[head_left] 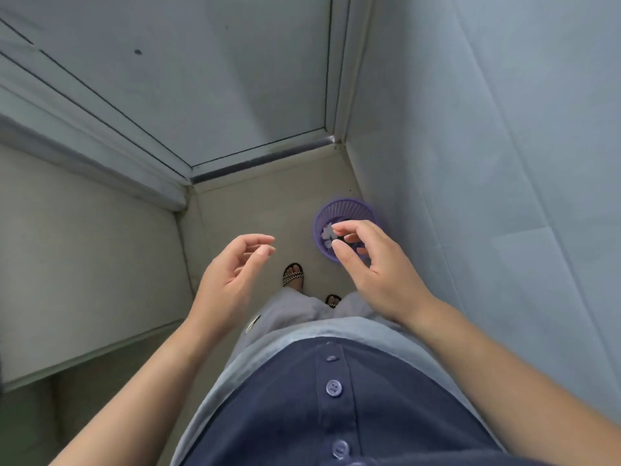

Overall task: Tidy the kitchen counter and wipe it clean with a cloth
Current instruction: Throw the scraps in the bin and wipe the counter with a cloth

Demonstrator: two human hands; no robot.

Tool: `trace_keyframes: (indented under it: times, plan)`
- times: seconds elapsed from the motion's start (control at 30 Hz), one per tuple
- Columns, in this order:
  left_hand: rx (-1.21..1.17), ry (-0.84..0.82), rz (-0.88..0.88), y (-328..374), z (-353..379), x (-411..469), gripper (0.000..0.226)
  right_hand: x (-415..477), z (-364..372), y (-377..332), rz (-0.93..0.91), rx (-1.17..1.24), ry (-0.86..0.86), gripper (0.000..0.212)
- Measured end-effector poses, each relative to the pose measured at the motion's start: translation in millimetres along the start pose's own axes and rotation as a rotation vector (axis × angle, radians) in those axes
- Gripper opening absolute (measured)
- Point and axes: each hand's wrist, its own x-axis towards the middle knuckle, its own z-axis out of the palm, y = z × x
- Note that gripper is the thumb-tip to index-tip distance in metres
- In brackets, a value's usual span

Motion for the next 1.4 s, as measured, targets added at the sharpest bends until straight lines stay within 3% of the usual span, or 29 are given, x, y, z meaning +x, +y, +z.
trace_keyframes:
  times: [0.23, 0.47, 0.73, 1.1, 1.4]
  plan:
    - [-0.099, 0.221, -0.113, -36.0, 13.3, -73.8, 0.03, -17.2, 12.3, 14.3, -0.06, -0.117, -0.206, 0.034]
    - [-0.213, 0.563, -0.229, -63.0, 1.3, -153.4, 0.029, -9.3, 73.9, -27.9, -0.318, -0.288, -0.536, 0.034]
    - [-0.368, 0.976, -0.297, -100.1, -30.7, -241.0, 0.028, -31.4, 178.1, -98.5, -0.607, -0.361, -0.794, 0.034]
    - [-0.46, 1.101, -0.341, -191.4, -97.8, -367.3, 0.031, -133.6, 344.1, -121.2, -0.717, -0.513, -1.037, 0.037]
    - [-0.485, 1.256, -0.416, -267.4, -185.8, -452.1, 0.026, -189.0, 502.8, -188.2, -0.847, -0.491, -1.167, 0.036]
